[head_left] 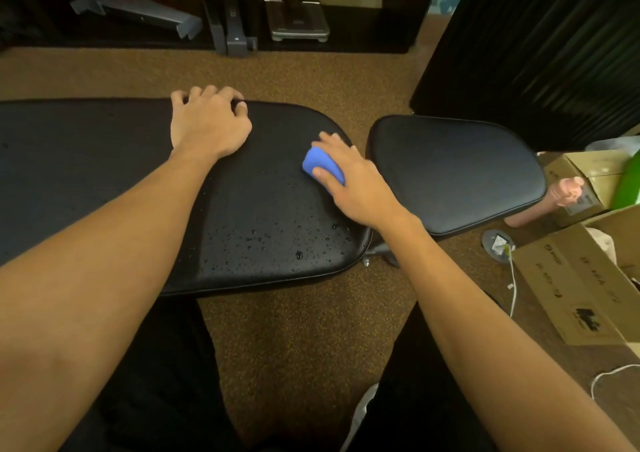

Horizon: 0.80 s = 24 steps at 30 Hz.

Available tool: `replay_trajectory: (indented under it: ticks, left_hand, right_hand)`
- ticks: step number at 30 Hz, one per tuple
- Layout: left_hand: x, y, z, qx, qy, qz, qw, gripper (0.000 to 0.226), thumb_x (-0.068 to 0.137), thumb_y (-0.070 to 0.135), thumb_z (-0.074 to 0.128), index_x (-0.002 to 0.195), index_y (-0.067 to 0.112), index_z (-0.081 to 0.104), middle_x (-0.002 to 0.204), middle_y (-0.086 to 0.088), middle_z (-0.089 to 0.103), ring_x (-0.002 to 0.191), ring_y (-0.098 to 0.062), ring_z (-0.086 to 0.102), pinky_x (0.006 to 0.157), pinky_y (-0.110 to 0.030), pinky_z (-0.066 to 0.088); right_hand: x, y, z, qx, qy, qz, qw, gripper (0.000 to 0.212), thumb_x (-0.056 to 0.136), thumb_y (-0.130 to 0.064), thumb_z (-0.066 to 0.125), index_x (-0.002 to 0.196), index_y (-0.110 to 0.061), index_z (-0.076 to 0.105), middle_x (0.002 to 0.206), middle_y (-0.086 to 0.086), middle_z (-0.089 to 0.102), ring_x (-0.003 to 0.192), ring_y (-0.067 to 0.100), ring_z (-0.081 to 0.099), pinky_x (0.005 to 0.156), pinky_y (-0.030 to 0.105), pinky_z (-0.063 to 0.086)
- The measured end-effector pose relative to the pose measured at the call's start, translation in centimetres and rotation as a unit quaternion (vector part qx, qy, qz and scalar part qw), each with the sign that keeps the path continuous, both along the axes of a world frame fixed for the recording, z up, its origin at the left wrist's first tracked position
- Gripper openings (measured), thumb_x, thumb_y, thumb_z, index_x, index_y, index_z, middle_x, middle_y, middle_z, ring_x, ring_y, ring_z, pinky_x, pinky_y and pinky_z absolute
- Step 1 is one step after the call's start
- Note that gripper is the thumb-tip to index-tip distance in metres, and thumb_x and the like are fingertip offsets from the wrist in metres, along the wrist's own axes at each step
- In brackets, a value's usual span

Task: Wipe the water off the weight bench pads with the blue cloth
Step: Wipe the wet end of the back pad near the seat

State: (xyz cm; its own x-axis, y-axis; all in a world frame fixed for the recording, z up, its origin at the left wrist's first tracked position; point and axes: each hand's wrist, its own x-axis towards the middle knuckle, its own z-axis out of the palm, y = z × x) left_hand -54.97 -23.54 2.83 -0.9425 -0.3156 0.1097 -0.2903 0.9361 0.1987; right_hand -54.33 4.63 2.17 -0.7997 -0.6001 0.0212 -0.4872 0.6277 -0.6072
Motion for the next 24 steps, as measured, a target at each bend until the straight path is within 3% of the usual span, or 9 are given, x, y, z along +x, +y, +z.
replay_trajectory:
  ticks: [2, 6, 11, 16, 21, 24]
  left_hand:
    - [0.0, 0.0, 0.0, -0.001, -0.001, 0.003, 1.000, 0.047, 0.110, 0.043, 0.035, 0.145, 0.025, 0.060, 0.144, -0.015, 0.062, 0.136, -0.038, 0.049, 0.118, -0.055, 0.025]
    - [0.0, 0.0, 0.1, 0.001, -0.008, 0.004, 1.000, 0.047, 0.109, 0.042, 0.035, 0.145, 0.026, 0.060, 0.144, -0.014, 0.061, 0.137, -0.038, 0.049, 0.119, -0.055, 0.024]
    - [-0.1, 0.0, 0.0, 0.002, -0.004, 0.004, 1.000, 0.047, 0.109, 0.043, 0.035, 0.144, 0.026, 0.061, 0.144, -0.013, 0.062, 0.136, -0.037, 0.050, 0.118, -0.054, 0.025]
    - [-0.1, 0.1, 0.2, 0.000, -0.009, 0.008, 1.000, 0.047, 0.109, 0.042, 0.034, 0.145, 0.026, 0.060, 0.145, -0.013, 0.061, 0.138, -0.036, 0.049, 0.118, -0.054, 0.025]
    - [-0.1, 0.0, 0.0, 0.003, -0.008, 0.009, 1.000, 0.047, 0.109, 0.042, 0.034, 0.145, 0.026, 0.060, 0.146, -0.012, 0.061, 0.138, -0.036, 0.048, 0.119, -0.053, 0.025]
    - [-0.2, -0.1, -0.2, 0.002, -0.007, 0.013, 1.000, 0.048, 0.109, 0.043, 0.033, 0.145, 0.027, 0.060, 0.147, -0.011, 0.060, 0.139, -0.035, 0.047, 0.119, -0.053, 0.025]
  right_hand:
    - [-0.3, 1.1, -0.3, -0.010, -0.007, 0.012, 1.000, 0.052, 0.110, -0.033, 0.054, 0.159, -0.022, 0.043, 0.171, -0.003, 0.031, 0.161, 0.014, 0.017, 0.133, 0.038, 0.012]
    - [-1.6, -1.4, -0.2, -0.014, -0.005, -0.060, 0.998, 0.053, 0.111, -0.035, 0.049, 0.161, -0.020, 0.040, 0.174, 0.000, 0.024, 0.163, 0.020, 0.011, 0.132, 0.045, 0.012]
    - [-0.1, 0.2, -0.4, 0.014, 0.037, 0.071, 0.997, 0.051, 0.111, -0.037, 0.051, 0.159, -0.023, 0.043, 0.171, -0.004, 0.031, 0.161, 0.013, 0.018, 0.132, 0.034, 0.010]
    - [-1.9, -1.7, -0.1, -0.010, 0.007, -0.051, 0.999, 0.050, 0.111, -0.036, 0.049, 0.158, -0.022, 0.042, 0.174, -0.002, 0.023, 0.163, 0.020, 0.011, 0.132, 0.043, 0.013]
    - [-0.4, -2.2, -0.2, 0.009, 0.041, 0.089, 0.995, 0.049, 0.111, -0.036, 0.051, 0.158, -0.022, 0.045, 0.171, -0.003, 0.032, 0.161, 0.015, 0.017, 0.131, 0.033, 0.009]
    - [-2.2, -2.0, -0.2, 0.010, 0.032, 0.047, 0.998, 0.050, 0.111, -0.037, 0.050, 0.158, -0.023, 0.044, 0.174, -0.001, 0.025, 0.163, 0.019, 0.011, 0.132, 0.041, 0.010]
